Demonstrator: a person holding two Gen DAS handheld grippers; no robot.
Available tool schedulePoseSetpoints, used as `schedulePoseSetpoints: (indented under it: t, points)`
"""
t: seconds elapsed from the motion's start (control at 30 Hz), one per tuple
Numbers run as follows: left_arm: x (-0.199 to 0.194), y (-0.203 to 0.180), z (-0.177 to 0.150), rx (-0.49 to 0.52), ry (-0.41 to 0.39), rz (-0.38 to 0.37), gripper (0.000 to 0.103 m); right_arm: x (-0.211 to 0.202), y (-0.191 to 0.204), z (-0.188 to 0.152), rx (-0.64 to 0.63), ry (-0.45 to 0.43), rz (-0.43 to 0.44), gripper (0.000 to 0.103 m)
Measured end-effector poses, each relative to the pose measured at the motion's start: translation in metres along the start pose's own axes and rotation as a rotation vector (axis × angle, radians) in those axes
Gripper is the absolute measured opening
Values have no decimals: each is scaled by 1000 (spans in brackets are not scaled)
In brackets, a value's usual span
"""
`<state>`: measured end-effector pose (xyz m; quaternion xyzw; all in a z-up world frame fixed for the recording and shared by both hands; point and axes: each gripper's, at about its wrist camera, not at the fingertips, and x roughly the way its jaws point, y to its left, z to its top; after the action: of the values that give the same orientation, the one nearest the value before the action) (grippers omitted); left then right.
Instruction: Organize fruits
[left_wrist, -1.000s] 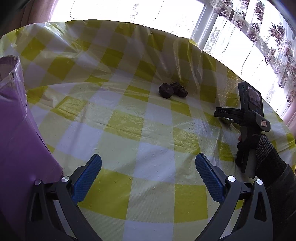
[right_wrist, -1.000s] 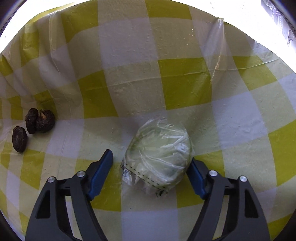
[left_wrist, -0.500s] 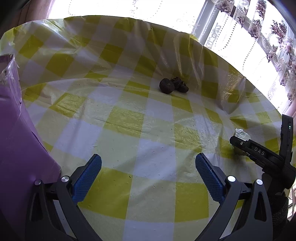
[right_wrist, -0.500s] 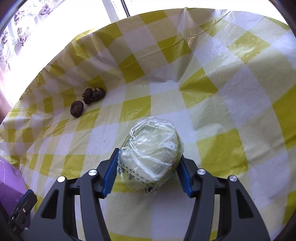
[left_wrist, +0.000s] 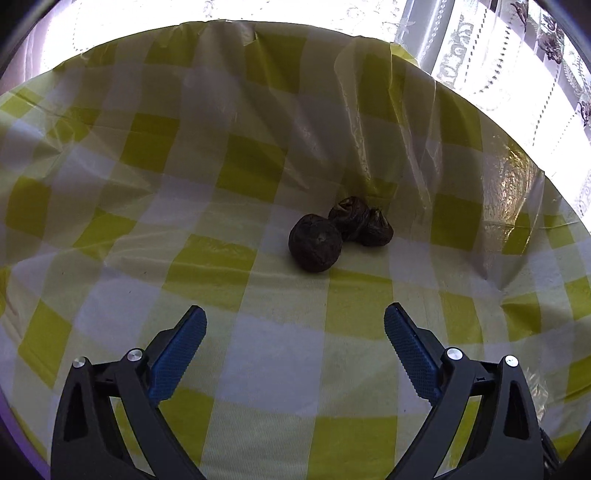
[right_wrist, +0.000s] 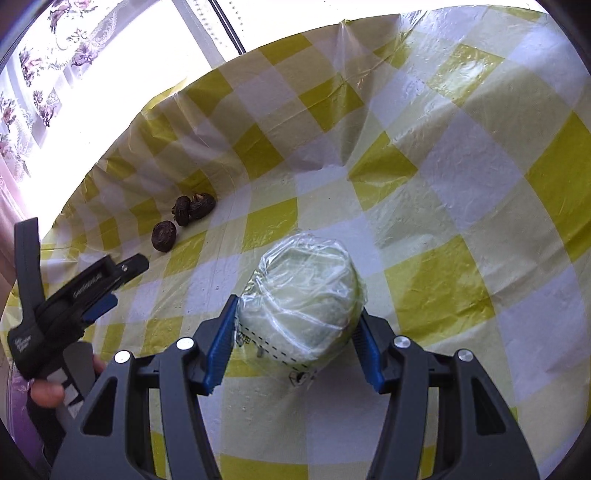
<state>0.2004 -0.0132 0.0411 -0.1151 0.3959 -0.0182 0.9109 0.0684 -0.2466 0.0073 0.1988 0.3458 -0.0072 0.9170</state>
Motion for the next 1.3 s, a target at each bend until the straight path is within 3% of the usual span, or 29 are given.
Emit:
schedulePoseSetpoints:
  t: [0.13, 0.27, 0.3, 0.37, 0.57, 0.73, 0.93, 1.1, 1.3]
  points:
    - [35, -8, 25, 22, 61, 0, 67, 1, 0, 0, 2, 8, 5, 58]
    - [49, -18, 36, 93, 72, -7, 67, 2, 0, 0, -1, 10, 11, 58]
    - [50, -22, 37, 117, 74, -1, 62, 2, 0, 1, -1, 11, 11, 58]
    - [51, -28, 36, 164, 68, 38, 37, 2, 0, 1, -1, 5, 15, 58]
    - [9, -13, 10, 116, 6, 8, 36, 1, -1, 0, 2, -2, 22, 58]
    - [-67, 20, -53, 37, -39, -11, 36, 1, -2, 0, 1, -3, 25, 58]
    - [-139, 54, -131, 40, -61, -27, 36, 1, 0, -1, 1, 3, 20, 58]
    - [-161, 83, -164, -25, -33, -30, 36, 1, -1, 0, 18, -6, 3, 58]
    - [-167, 78, -170, 22, -87, -43, 37, 1, -2, -1, 20, -9, 4, 58]
